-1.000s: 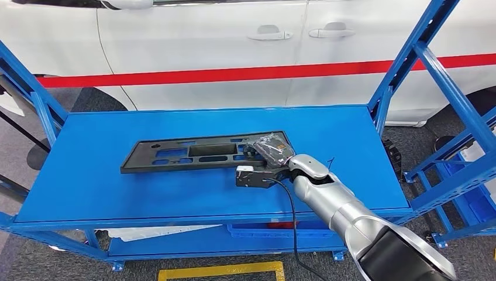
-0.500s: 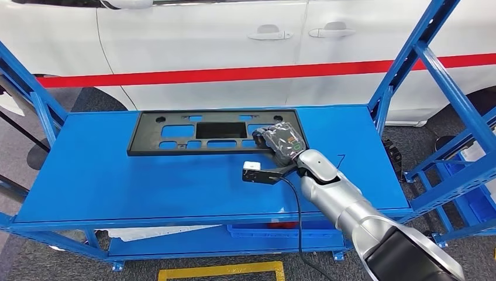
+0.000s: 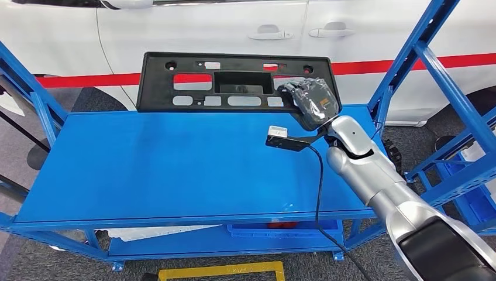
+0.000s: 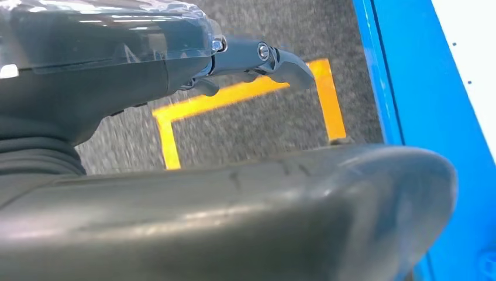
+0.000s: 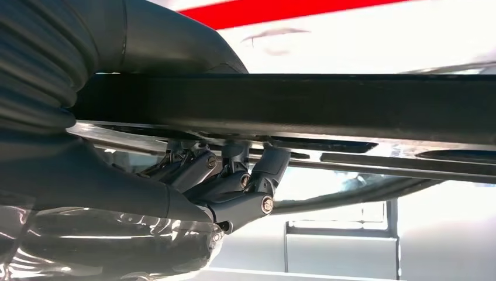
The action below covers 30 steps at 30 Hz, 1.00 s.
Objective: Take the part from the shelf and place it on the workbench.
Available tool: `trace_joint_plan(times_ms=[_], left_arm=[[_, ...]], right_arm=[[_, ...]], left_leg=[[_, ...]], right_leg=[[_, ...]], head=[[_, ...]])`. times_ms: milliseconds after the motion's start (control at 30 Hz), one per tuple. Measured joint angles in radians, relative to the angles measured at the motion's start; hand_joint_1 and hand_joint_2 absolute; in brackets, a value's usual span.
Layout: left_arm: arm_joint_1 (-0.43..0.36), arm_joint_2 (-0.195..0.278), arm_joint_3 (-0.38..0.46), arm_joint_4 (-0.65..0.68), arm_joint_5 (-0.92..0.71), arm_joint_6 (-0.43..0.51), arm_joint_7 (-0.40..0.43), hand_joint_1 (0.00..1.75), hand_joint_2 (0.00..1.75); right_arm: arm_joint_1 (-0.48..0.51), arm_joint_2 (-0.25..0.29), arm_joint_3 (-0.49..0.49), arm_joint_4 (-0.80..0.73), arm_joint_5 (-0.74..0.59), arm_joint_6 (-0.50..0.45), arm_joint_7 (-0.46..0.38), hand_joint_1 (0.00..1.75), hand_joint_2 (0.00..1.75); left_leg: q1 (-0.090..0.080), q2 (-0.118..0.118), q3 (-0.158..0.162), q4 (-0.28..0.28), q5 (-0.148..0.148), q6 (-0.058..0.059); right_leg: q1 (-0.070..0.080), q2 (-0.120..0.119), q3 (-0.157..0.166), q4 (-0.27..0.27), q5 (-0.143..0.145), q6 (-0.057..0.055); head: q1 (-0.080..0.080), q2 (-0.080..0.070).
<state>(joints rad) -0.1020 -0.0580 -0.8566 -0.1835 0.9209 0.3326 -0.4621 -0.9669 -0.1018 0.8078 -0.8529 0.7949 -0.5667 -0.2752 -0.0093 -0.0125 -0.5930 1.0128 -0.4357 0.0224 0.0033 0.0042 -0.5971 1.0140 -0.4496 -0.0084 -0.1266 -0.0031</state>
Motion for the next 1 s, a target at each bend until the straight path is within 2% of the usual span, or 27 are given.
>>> trace_joint_plan(times_ms=[133,333,533,833,1000], left_arm=[[-0.01,0.0,0.012,0.0,0.004,-0.027,-0.014,0.0,1.75],[-0.024,0.0,0.021,0.0,0.001,-0.04,-0.017,0.0,1.75],[-0.026,0.0,0.027,0.0,-0.003,-0.051,0.018,0.0,1.75],[-0.025,0.0,0.031,0.0,-0.003,-0.058,-0.014,0.0,1.75],[-0.024,0.0,0.031,0.0,-0.008,-0.051,-0.024,0.0,1.75]], right_arm=[[0.01,-0.01,-0.007,-0.015,0.012,0.01,0.002,1.75,1.75],[0.04,-0.01,-0.011,-0.015,0.013,0.006,-0.005,1.75,1.75],[0.054,-0.013,-0.027,-0.023,0.012,0.01,-0.006,1.75,1.75],[0.077,-0.034,-0.05,-0.046,-0.012,0.013,-0.035,1.75,1.75],[0.093,-0.037,-0.067,-0.064,-0.122,0.066,-0.085,1.75,1.75]], left_leg=[[0.0,0.0,0.0,0.0,0.0,0.0],[0.0,0.0,0.0,0.0,0.0,0.0],[0.0,0.0,0.0,0.0,0.0,0.0],[0.0,0.0,0.0,0.0,0.0,0.0],[0.0,0.0,0.0,0.0,0.0,0.0]], right_leg=[[0.0,0.0,0.0,0.0,0.0,0.0],[0.0,0.0,0.0,0.0,0.0,0.0],[0.0,0.0,0.0,0.0,0.0,0.0],[0.0,0.0,0.0,0.0,0.0,0.0],[0.0,0.0,0.0,0.0,0.0,0.0]], head=[[0.0,0.0],[0.0,0.0],[0.0,0.0],[0.0,0.0],[0.0,0.0]])
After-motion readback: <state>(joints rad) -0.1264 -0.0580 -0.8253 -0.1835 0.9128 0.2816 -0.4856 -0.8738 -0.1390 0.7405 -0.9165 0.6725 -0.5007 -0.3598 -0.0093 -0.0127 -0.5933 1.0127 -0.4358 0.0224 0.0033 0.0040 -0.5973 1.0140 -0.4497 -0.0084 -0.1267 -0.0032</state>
